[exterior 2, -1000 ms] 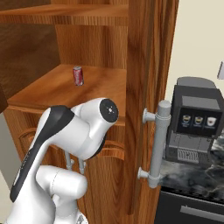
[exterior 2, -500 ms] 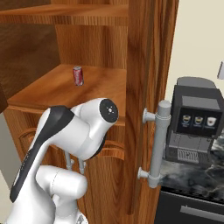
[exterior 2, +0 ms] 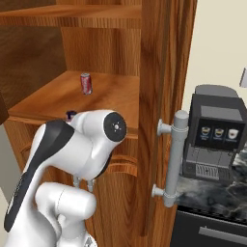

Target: Pick the juice, can, juice from the counter and place them in the open cabinet.

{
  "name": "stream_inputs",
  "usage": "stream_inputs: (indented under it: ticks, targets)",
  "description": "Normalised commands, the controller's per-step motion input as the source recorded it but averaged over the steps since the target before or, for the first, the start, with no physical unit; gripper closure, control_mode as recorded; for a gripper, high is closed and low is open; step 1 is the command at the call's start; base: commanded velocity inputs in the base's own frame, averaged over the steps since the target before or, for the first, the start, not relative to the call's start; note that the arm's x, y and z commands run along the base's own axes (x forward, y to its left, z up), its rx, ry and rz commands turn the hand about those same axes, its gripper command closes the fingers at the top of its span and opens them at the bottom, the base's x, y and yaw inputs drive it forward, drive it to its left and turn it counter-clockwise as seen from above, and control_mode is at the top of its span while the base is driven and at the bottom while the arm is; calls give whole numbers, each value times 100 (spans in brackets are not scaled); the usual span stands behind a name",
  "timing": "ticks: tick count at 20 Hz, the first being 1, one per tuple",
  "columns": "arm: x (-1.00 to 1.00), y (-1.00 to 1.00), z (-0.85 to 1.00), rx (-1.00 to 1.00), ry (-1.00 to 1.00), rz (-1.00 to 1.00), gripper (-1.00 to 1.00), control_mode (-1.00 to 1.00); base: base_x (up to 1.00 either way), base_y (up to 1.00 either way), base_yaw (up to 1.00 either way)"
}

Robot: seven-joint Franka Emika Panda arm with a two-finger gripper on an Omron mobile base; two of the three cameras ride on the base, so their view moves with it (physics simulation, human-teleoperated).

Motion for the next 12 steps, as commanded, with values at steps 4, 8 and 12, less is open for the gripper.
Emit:
stream_inputs:
  ticks: [4, 8, 12]
  targets:
    - [1, 6, 43, 0, -21, -7, 100, -100, 0, 0, 0]
    - [24, 14, 38, -1, 0, -17, 100, -100, 0, 0, 0]
    - [37, 17, 27, -4, -1, -23, 100, -100, 0, 0, 0]
